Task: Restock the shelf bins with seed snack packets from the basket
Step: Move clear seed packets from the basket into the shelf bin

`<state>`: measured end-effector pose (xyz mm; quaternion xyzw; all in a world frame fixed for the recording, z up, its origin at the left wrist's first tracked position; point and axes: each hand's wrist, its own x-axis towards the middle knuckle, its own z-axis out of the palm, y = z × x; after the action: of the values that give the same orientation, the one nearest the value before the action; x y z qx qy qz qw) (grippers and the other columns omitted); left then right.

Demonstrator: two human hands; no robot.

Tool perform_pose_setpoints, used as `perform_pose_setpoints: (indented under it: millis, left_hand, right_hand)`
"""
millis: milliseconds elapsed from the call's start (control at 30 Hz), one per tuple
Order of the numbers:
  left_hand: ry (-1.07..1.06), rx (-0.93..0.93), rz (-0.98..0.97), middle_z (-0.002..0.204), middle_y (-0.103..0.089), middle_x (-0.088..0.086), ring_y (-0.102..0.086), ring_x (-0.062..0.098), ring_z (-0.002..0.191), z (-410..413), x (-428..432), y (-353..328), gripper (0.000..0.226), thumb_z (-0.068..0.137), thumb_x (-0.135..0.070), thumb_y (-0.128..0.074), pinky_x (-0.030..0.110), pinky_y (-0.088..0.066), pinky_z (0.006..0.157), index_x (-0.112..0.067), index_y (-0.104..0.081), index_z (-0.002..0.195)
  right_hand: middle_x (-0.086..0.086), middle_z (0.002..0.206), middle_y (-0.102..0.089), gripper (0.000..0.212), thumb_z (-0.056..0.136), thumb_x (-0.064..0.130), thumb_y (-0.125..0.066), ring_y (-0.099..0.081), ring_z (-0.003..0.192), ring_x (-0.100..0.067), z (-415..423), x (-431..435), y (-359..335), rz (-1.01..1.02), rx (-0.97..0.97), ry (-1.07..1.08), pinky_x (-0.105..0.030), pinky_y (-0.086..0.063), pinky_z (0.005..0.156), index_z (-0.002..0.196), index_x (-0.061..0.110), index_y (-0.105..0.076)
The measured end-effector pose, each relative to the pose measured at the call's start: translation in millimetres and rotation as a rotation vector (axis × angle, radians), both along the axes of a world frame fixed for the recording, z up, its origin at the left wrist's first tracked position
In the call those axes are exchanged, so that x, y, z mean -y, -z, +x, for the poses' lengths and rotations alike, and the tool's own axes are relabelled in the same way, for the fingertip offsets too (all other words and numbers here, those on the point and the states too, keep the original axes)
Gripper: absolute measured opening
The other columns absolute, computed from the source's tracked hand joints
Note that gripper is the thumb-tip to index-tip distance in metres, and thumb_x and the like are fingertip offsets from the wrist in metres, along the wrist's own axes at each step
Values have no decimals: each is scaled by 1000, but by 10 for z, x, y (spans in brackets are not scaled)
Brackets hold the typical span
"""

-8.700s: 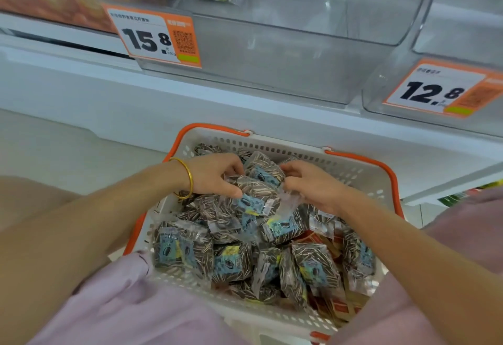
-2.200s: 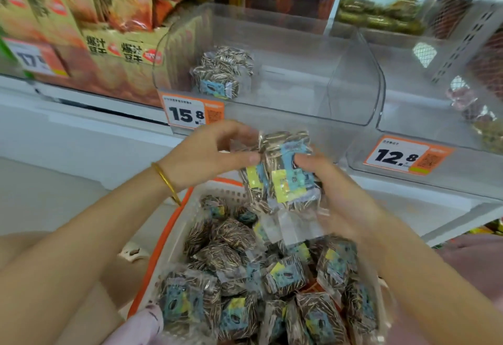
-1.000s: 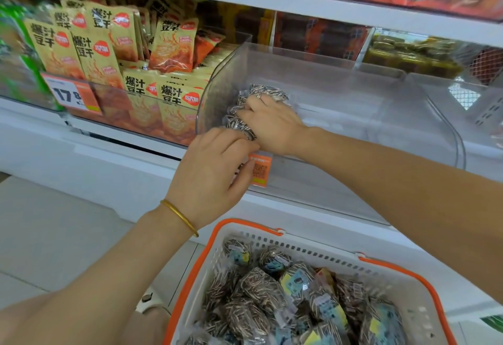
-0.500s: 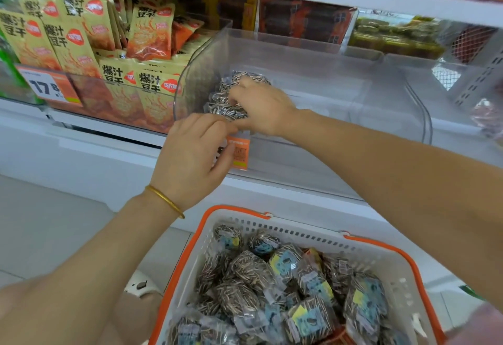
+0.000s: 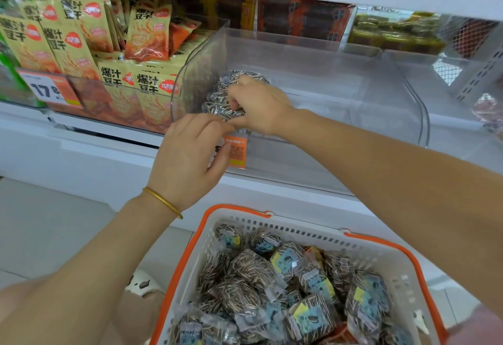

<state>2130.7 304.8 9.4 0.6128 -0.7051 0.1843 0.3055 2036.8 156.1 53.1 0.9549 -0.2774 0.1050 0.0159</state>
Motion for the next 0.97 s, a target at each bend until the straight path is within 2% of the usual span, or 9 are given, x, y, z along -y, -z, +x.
perform_pose_setpoints:
  millis: [133, 267, 334, 400, 534, 600, 701, 834, 967]
  left_hand:
    - [6, 39, -70, 107, -60, 16, -55, 36, 98, -28, -44, -36, 25, 87, -11, -50, 41, -40, 82, 0, -62, 106]
    - [95, 95, -130, 97, -62, 18, -55, 37, 85, -239, -193, -42, 21, 88, -10, -49, 43, -42, 72, 1, -65, 96]
    - [182, 100, -1, 93, -63, 15, -54, 34, 82, -373, -245, 115, 23, 88, -15, -47, 42, -43, 68, -1, -65, 93]
    - [226, 129, 230, 89, -63, 11, -56, 32, 81, -474, -251, 391, 29, 87, -23, -43, 38, -48, 64, -6, -66, 93]
    - [249, 244, 648, 103, -61, 7, -59, 30, 93, -657, -186, 970, 36, 87, -30, -36, 41, -54, 67, -13, -62, 105]
    - [196, 372, 829, 127, -51, 5, -51, 26, 112, -732, -137, 1256, 33, 93, -23, -41, 41, -49, 85, -18, -51, 124]
    - [154, 493, 1052, 140, -37, 8, -43, 27, 119, -808, -79, 1588, 52, 90, -3, -49, 37, -46, 90, -18, -35, 138]
    - [73, 569, 1204, 148, -18, 16, -31, 35, 129, -743, -30, 1898, 80, 83, 6, -52, 40, -47, 92, -27, -15, 145]
    - [99, 639, 1253, 150, -8, 15, -35, 38, 126, -732, -9, 2021, 92, 85, 7, -49, 38, -50, 81, -36, 4, 147]
  right_hand:
    - [-6, 113, -49, 36, 83, 42, -66, -51, 102, -24, -147, -154, -160, -45, 44, 14, -35, -41, 73, 103, 14, -56]
    - [0, 97, -52, 14, 85, 24, -60, -50, 82, -15, -760, -654, -199, -139, 528, -31, -33, -42, 66, 94, 14, -58]
    - [2, 87, -53, 6, 83, 17, -59, -50, 71, -14, -1166, -926, 117, -95, 643, -21, -31, -43, 59, 88, 13, -60]
    - [1, 86, -59, 7, 84, 12, -60, -57, 66, -16, -1504, -1039, 640, -2, 434, 80, -27, -44, 55, 89, 15, -62]
    - [7, 93, -63, 18, 94, 16, -50, -62, 83, -15, -1994, -995, 1599, 533, -137, 392, -32, -53, 71, 109, 18, -59]
    - [0, 112, -63, 25, 94, 21, -52, -61, 101, -22, -2115, -1014, 1869, 624, -285, 374, -37, -52, 83, 119, 18, -54]
    - [-9, 136, -50, 52, 92, 34, -57, -47, 122, -29, -2142, -1103, 2120, 708, -521, 234, -42, -45, 96, 137, 13, -41]
    - [-9, 135, -44, 56, 91, 35, -59, -39, 123, -31, -2186, -1131, 2310, 578, -660, 140, -43, -43, 95, 138, 13, -38]
    - [-13, 129, -44, 57, 86, 33, -66, -47, 115, -30, -2201, -1019, 2328, 728, -579, 185, -37, -44, 93, 132, 7, -45]
